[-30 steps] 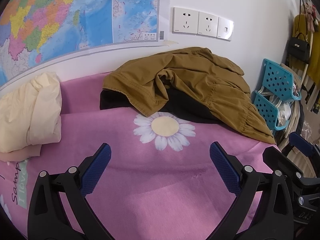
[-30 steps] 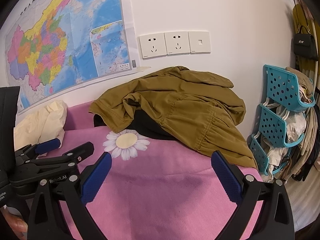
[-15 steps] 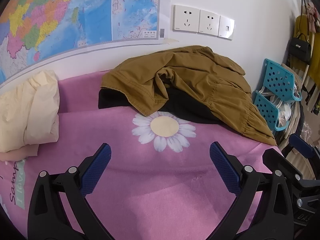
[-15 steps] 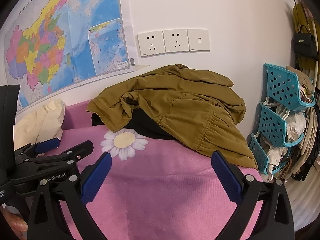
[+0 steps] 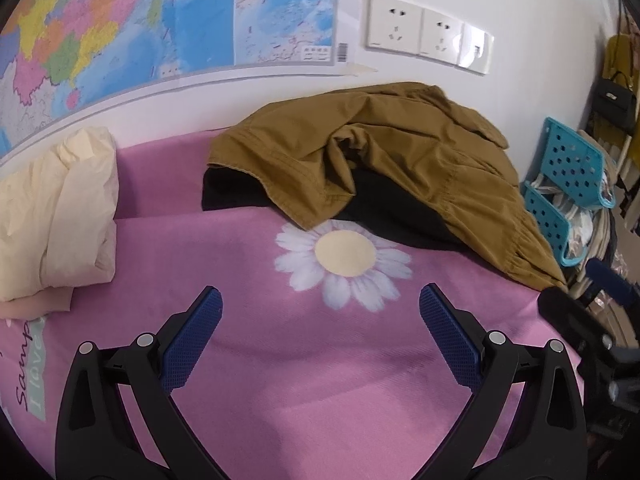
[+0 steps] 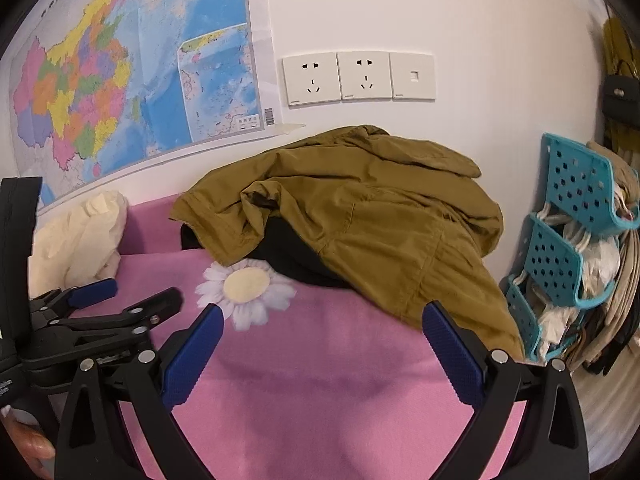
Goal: Fold large clothes
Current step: 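Reach the right gripper into the brown jacket and grasp its fabric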
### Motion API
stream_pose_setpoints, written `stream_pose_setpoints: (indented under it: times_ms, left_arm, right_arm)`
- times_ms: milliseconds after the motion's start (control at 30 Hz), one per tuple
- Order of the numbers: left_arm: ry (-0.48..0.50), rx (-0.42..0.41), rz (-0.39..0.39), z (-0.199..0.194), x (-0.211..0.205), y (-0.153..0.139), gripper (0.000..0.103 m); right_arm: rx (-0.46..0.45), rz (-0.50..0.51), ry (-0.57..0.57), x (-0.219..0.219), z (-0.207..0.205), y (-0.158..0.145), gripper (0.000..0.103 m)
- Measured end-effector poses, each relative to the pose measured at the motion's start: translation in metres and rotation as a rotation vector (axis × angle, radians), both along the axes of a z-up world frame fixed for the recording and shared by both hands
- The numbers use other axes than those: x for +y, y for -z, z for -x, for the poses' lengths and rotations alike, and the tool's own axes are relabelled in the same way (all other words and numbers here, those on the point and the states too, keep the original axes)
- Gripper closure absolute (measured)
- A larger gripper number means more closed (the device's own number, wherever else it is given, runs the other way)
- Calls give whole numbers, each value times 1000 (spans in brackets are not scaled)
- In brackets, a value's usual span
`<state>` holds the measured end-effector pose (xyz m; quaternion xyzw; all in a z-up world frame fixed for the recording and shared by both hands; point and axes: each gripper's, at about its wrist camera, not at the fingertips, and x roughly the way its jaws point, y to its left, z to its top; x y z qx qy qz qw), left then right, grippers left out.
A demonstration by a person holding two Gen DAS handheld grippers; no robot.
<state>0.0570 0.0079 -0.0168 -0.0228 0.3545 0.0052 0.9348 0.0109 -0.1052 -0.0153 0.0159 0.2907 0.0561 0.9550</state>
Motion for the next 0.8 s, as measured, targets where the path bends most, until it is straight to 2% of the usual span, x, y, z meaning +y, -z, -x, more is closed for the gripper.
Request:
stream_pose_setpoints:
  times_ms: [200, 367, 533, 633, 700, 733, 767, 800]
  left_arm:
    - [-64, 31, -13, -31, 30, 6, 5]
    - [-135, 54, -23, -53, 63, 11, 5]
    - [-171, 65, -27, -63, 84, 14, 6]
    - [-175, 73, -24, -67, 92, 17, 6]
    - [-176, 73, -23, -70, 97, 18, 5]
    - [-179, 73, -25, -71, 100, 18, 5]
    - [-181, 74, -25, -73, 102, 18, 5]
    - [-182, 75, -23, -74, 104, 19, 5]
  right_arm:
    - [22, 181, -77, 27, -69, 9, 6]
    - [61, 281, -117, 53, -141, 20, 6]
    - [82, 345, -119, 78, -203, 30, 6]
    - [133, 366, -138, 93, -231, 40, 7]
    - [127, 418, -121, 101, -241, 46, 14]
    - [125, 435, -117, 103, -243, 48, 25]
    - [119, 464, -94, 103, -245, 49, 61]
    - [123, 466, -84, 100, -246, 48, 75]
